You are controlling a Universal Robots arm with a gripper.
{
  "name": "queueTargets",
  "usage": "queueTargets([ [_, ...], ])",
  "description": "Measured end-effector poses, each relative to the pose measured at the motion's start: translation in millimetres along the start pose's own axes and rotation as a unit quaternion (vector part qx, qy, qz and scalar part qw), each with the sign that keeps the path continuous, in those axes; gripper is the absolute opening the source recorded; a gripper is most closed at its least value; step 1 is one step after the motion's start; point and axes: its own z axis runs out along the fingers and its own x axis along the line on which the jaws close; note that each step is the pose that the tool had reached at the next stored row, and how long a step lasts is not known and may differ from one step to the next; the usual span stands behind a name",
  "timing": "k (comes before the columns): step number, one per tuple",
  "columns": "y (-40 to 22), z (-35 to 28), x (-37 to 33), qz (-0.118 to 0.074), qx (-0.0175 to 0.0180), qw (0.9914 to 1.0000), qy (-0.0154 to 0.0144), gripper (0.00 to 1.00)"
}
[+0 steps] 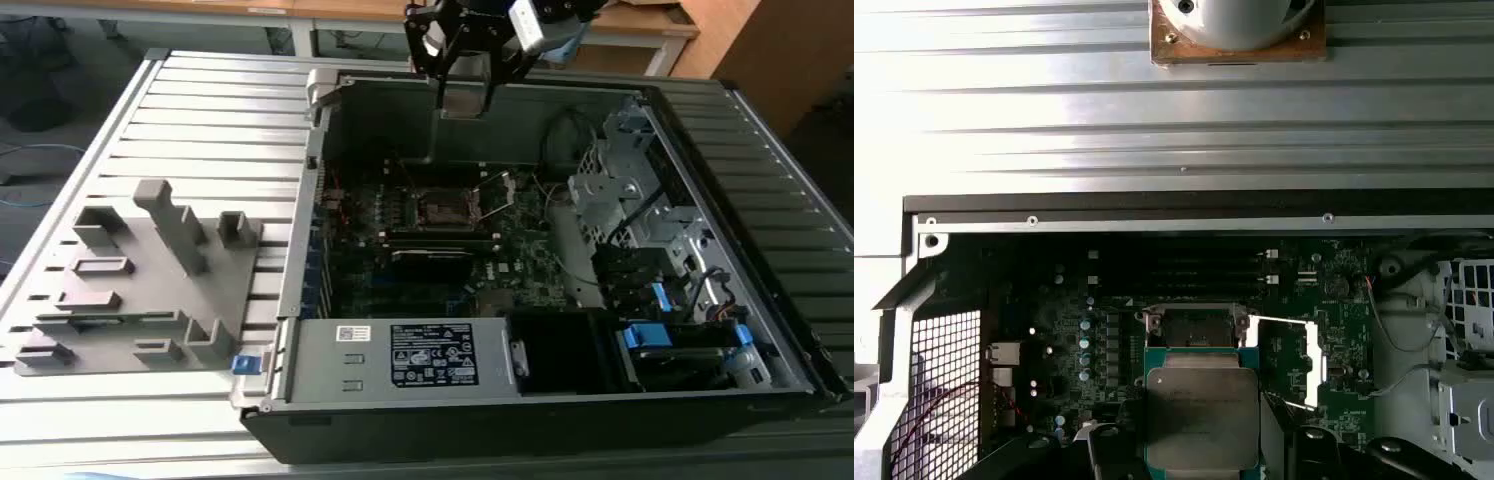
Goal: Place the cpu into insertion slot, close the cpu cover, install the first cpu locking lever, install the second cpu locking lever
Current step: 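Place the cpu into insertion slot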
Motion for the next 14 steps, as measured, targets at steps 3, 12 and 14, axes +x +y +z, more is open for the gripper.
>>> queueTargets([
  [3, 0.0, 0.0, 0.0, 0.000, 0.0000, 1.00000, 0.0000, 0.54],
  [12, -0.2, 1.6, 0.0, 0.000, 0.0001, 1.00000, 0.0000, 0.54],
  [14, -0.2, 1.8, 0.0, 0.000, 0.0000, 1.00000, 0.0000, 0.54],
])
